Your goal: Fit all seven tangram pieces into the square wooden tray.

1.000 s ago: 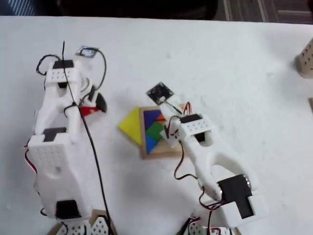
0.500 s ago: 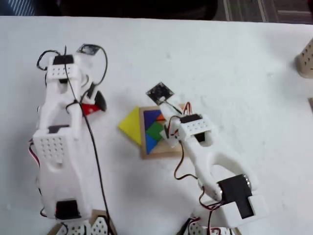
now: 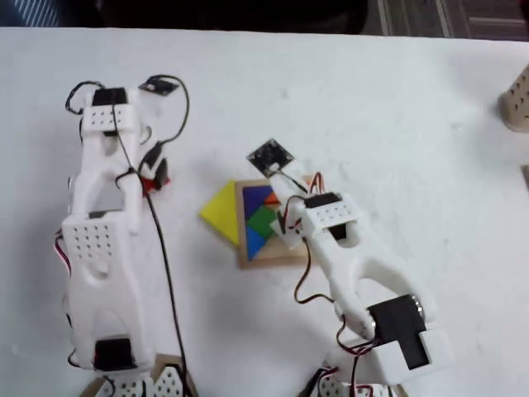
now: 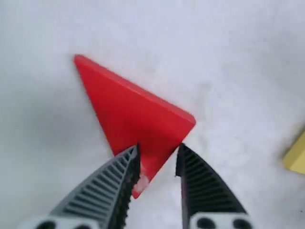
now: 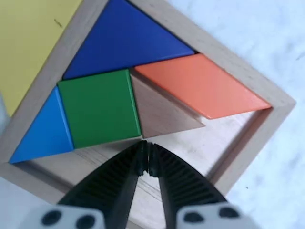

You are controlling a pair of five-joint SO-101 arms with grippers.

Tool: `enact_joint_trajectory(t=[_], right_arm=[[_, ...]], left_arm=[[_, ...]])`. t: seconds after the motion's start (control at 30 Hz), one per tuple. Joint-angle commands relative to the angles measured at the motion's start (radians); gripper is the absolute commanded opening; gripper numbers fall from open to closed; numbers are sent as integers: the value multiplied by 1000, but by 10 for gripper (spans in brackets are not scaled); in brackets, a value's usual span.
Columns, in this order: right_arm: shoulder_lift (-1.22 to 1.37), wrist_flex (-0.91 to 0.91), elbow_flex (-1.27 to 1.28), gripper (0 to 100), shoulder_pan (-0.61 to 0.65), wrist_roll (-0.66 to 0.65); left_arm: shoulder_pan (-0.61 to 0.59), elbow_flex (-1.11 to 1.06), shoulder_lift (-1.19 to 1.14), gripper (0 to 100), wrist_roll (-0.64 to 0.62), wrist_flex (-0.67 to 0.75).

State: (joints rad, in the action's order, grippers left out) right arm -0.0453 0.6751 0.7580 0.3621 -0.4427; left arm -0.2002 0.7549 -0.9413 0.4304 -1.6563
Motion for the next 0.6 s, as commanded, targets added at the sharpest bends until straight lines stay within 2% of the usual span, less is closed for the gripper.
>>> enact_joint_trajectory(t=[0.0, 0.23, 0.4, 0.57], right_arm=[[1, -12, -26, 18, 13, -11], [1, -12, -26, 18, 13, -11], [1, -13, -26, 18, 15, -11], [1, -13, -26, 18, 16, -11]], left_arm=[[-4, -2, -38, 97, -20, -5], [-22, 0, -33, 94, -32, -2], [-50, 40, 22, 94, -104, -2], [-50, 32, 166, 96, -235, -29]])
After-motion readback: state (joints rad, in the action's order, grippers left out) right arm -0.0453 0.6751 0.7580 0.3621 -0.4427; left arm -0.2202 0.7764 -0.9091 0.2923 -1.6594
